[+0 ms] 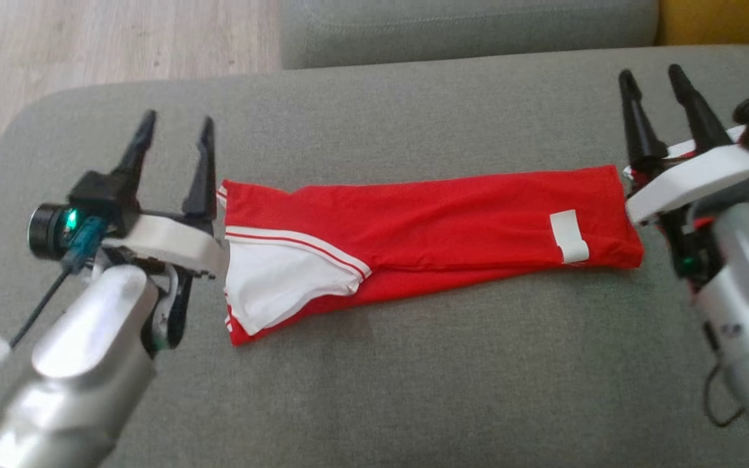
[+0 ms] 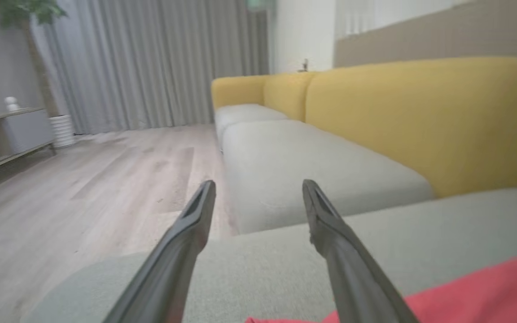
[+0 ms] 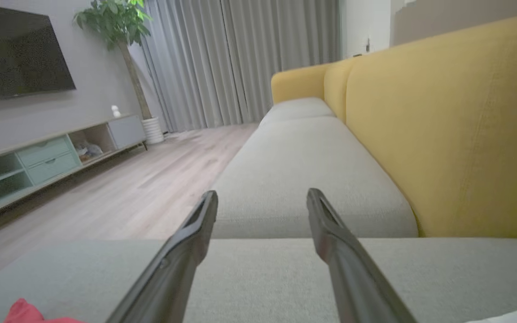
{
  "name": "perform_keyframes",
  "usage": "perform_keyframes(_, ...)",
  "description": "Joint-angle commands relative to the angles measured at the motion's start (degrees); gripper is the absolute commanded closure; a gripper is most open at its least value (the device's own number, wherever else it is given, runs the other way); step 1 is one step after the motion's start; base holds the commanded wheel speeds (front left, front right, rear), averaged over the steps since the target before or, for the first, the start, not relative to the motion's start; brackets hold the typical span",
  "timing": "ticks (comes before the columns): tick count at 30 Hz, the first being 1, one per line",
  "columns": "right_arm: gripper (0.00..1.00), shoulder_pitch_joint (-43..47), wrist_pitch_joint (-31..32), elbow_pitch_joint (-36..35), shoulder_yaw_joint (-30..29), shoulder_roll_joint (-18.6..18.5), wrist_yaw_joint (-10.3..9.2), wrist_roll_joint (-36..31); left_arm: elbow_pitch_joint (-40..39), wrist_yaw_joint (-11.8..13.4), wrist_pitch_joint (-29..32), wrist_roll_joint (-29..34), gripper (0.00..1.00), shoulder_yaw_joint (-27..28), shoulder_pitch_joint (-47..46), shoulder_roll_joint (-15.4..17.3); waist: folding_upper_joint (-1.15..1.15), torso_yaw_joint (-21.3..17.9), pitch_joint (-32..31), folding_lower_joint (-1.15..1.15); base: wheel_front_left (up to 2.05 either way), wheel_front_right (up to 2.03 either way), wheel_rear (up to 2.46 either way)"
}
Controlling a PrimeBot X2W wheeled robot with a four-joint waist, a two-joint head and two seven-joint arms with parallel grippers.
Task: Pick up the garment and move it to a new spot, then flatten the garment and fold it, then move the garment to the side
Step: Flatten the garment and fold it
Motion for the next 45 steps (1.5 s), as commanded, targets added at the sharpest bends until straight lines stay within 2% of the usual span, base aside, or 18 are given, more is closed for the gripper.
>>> perform_keyframes(1, 0.00, 0.7, -1.4, -1.5, -0.6, 1.4, -0.04, -2.1, -3.3, 1.1, -0.7, 1.4, 0.00, 4.9, 0.6, 0.5, 0.00, 0.0, -0.2, 0.00, 0.00, 0.00, 0.00)
perform_keyframes(5, 0.00, 5.9, -2.7, -2.2, -6.6, 6.9, -0.04, -8.3, -9.3, 3.4, -0.7, 6.6, 0.00, 12.7, 8.5, -2.4, 0.00, 0.4, -1.2, 0.00, 0.00, 0.00, 0.00)
perform_keyframes(8, 0.00, 11.7, -2.8, -6.5, -12.0, 11.3, -0.04, -13.3, -12.0, 3.5, -0.7, 10.5, 0.00, 17.0, 15.1, -5.0, 0.00, 0.5, -1.7, 0.00, 0.00, 0.00, 0.00)
perform_keyframes(9, 0.00, 11.7, -2.8, -6.5, -12.0, 11.3, -0.04, -13.3, -12.0, 3.5, -0.7, 10.5, 0.00, 17.0, 15.1, -5.0, 0.00, 0.5, -1.7, 0.00, 0.00, 0.00, 0.00)
perform_keyframes(10, 0.00, 16.1, -2.8, -10.0, -14.4, 13.5, -0.04, -16.9, -12.6, 2.7, -0.7, 12.3, 0.00, 19.1, 18.9, -6.7, 0.00, 0.6, -1.9, 0.00, 0.00, 0.00, 0.00)
perform_keyframes(17, 0.00, 26.3, -2.8, -15.1, -17.8, 16.3, -0.04, -21.8, -12.8, -0.2, -0.7, 17.6, 0.00, 23.6, 26.1, -10.9, 0.00, 1.2, -1.8, 0.00, 0.00, 0.00, 0.00)
perform_keyframes(24, 0.00, 26.5, -2.8, -17.0, -19.1, 16.5, -0.04, -22.9, -12.2, -4.2, -0.7, 22.3, 0.00, 27.0, 26.1, -14.2, 0.00, 2.3, 0.9, 0.00, 0.00, 0.00, 0.00)
perform_keyframes(28, 0.00, 22.9, -0.7, -13.4, -25.0, 16.5, -0.04, -25.5, -11.1, -6.2, -0.7, 24.5, 0.00, 27.5, 24.2, -15.5, 0.00, 3.2, 3.3, 0.00, 0.00, 0.00, 0.00)
perform_keyframes(36, 0.00, 15.6, 3.1, -1.2, -38.2, 16.5, -0.04, -31.5, -9.7, -8.8, -0.7, 27.3, 0.00, 28.9, 21.6, -18.0, 0.00, 5.3, 7.1, 0.00, 0.00, 0.00, 0.00)
perform_keyframes(42, 0.00, 12.5, 3.2, 7.2, -43.0, 16.5, -0.04, -34.8, -8.9, -10.3, -0.7, 28.8, 0.00, 30.2, 20.5, -18.5, 0.00, 6.0, 8.3, 0.00, 0.00, 0.00, 0.00)
perform_keyframes(45, 0.00, 11.5, 3.6, 11.2, -43.2, 16.5, -0.04, -35.7, -8.6, -10.8, -0.7, 29.4, 0.00, 31.0, 20.2, -18.7, 0.00, 6.1, 8.4, 0.00, 0.00, 0.00, 0.00)
